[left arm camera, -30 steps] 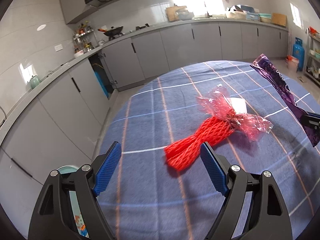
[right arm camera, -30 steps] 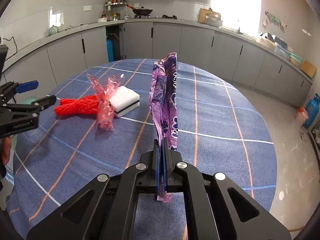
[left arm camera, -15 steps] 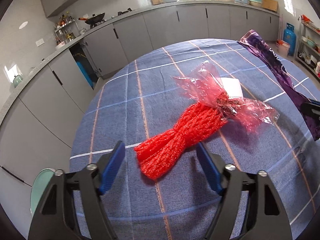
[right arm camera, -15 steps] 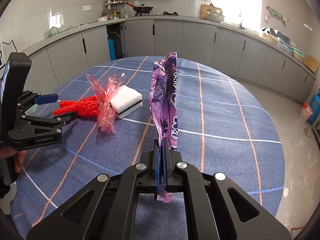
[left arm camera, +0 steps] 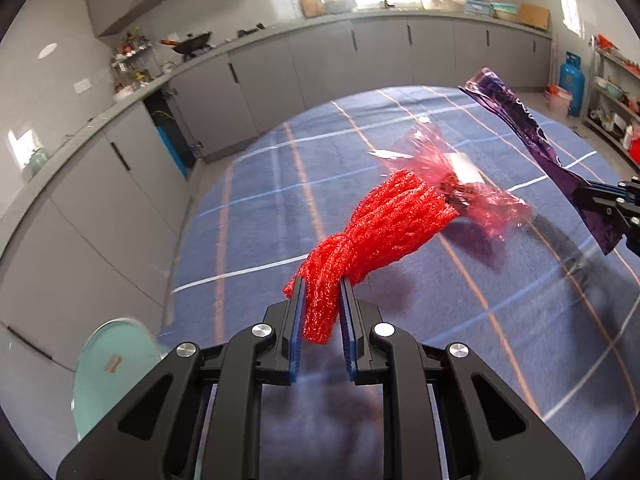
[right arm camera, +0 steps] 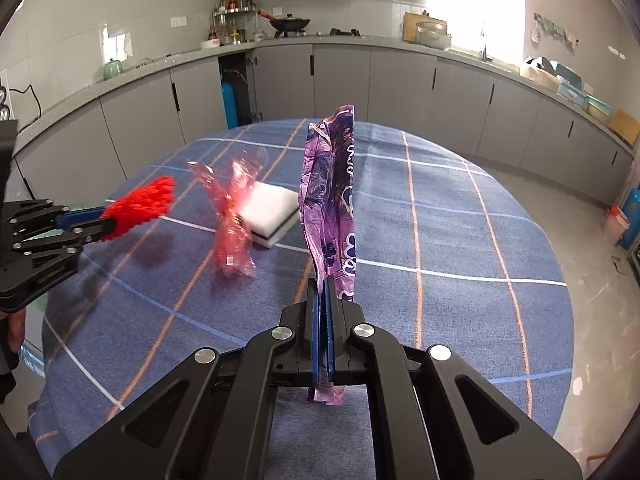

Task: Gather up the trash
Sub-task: 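Carry the purple wrapper and red mesh bag over the teal bin with both tools, then open both tools to drop the wrapper and mesh bag into the bin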

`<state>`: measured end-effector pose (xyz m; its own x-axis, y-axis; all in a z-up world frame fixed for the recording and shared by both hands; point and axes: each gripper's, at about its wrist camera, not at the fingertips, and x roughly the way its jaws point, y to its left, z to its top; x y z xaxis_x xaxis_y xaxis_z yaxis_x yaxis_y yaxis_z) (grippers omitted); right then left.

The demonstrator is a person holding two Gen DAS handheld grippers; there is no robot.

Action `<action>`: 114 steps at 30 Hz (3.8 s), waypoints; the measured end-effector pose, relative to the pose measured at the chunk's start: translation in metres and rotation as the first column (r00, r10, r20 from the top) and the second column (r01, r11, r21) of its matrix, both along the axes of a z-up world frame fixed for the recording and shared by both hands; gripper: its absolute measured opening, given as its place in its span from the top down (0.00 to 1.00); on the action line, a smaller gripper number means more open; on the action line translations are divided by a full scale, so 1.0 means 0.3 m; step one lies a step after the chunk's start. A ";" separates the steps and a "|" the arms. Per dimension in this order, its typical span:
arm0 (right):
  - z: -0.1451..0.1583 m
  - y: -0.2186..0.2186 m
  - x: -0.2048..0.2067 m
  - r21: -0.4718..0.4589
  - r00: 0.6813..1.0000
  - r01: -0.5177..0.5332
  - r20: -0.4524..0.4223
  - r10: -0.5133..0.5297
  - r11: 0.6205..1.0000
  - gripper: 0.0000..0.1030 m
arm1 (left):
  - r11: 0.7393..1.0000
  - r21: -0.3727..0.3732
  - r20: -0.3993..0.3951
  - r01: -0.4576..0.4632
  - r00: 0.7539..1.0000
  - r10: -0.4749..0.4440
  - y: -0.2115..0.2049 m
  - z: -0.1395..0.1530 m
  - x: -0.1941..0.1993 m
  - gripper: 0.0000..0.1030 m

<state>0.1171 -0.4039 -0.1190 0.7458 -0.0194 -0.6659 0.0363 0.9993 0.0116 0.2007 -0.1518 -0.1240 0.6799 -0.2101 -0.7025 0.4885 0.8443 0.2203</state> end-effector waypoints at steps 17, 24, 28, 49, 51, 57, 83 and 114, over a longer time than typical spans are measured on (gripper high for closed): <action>0.074 0.190 -0.021 0.032 0.983 -0.154 0.102 0.150 0.988 0.96 | 0.981 -0.126 0.067 -0.147 0.985 0.156 0.216 0.099 -0.132 0.84; 0.071 0.281 0.002 0.031 0.973 -0.207 0.110 0.203 0.978 0.96 | 0.972 -0.140 0.089 -0.189 0.975 0.202 0.300 0.131 -0.141 0.84; 0.073 0.321 0.020 0.027 0.967 -0.233 0.116 0.228 0.972 0.96 | 0.966 -0.146 0.089 -0.213 0.970 0.228 0.341 0.130 -0.148 0.84; 0.128 0.513 0.113 0.002 0.928 -0.336 0.170 0.331 0.942 0.96 | 0.929 -0.172 0.112 -0.326 0.931 0.348 0.519 0.145 -0.155 0.84; 0.130 0.534 0.120 0.004 0.924 -0.348 0.171 0.343 0.937 0.96 | 0.923 -0.177 0.116 -0.342 0.924 0.365 0.548 0.151 -0.154 0.84; 0.139 0.596 0.133 -0.007 0.907 -0.388 0.175 0.383 0.922 0.96 | 0.905 -0.185 0.128 -0.382 0.904 0.408 0.642 0.167 -0.147 0.84; 0.163 0.840 0.187 -0.045 0.845 -0.509 0.165 0.509 0.859 0.96 | 0.840 -0.215 0.115 -0.499 0.841 0.529 0.851 0.174 -0.149 0.84; 0.063 1.045 0.223 -0.097 0.765 -0.633 0.076 0.640 0.768 0.85 | 0.805 -0.242 0.103 -0.541 0.811 0.576 0.926 0.157 -0.125 0.42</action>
